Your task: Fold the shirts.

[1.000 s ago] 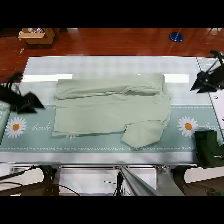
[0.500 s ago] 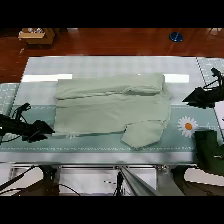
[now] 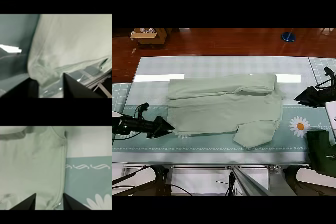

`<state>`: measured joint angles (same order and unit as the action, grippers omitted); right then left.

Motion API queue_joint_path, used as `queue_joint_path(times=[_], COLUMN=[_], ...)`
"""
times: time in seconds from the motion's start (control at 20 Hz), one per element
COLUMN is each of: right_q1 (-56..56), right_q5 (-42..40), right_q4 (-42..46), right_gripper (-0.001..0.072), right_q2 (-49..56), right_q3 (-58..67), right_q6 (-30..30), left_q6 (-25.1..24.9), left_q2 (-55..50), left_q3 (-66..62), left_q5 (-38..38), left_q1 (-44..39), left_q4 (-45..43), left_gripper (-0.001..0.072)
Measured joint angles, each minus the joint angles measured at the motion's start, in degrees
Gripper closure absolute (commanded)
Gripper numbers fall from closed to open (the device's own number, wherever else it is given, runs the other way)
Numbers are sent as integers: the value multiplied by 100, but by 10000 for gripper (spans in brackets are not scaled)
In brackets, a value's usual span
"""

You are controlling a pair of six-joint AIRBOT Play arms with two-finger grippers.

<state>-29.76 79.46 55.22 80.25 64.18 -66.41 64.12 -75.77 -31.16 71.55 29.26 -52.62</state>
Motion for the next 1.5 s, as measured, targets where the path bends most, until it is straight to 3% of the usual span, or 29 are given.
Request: queue_joint_path(times=[0.05, 0.2, 0.3, 0.5, 1.0, 1.1, 1.15, 1.25, 1.5], right_q1=[0, -9, -28, -144, 479, 765, 898, 1143, 1386], right_q5=[-2, 42, 144, 256, -599, -841, -960, -1290, -1449], right_q4=[-20, -48, 125, 280, 92, 61, 35, 42, 31], right_gripper=[284, 277, 229, 229, 246, 346, 434, 682, 684], right_q2=[-50, -186, -225, -293, -612, -623, -625, -625, -916], right_q3=[0, -2, -90, -748, -2546, -2680, -2717, -2769, -2785], right_q6=[0, -31, -74, -160, -184, -264, -348, -544, -715], left_q6=[33, 76, 79, 44, -57, -61, -76, -103, -297], left_q2=[-87, -232, -273, -308, -315, -315, -315, -315, -199], left_q3=[4, 11, 13, 13, 15, 15, 15, 15, -173], left_q5=[-66, -28, 9, 66, 105, 107, 109, 111, 192], left_q1=[-24, -68, -83, -92, -92, -92, -92, -92, -96], left_q4=[-7, 92, 94, 63, 15, 13, 13, 13, -118], left_gripper=[681, 682, 682, 682, 682, 682, 682, 682, 684])
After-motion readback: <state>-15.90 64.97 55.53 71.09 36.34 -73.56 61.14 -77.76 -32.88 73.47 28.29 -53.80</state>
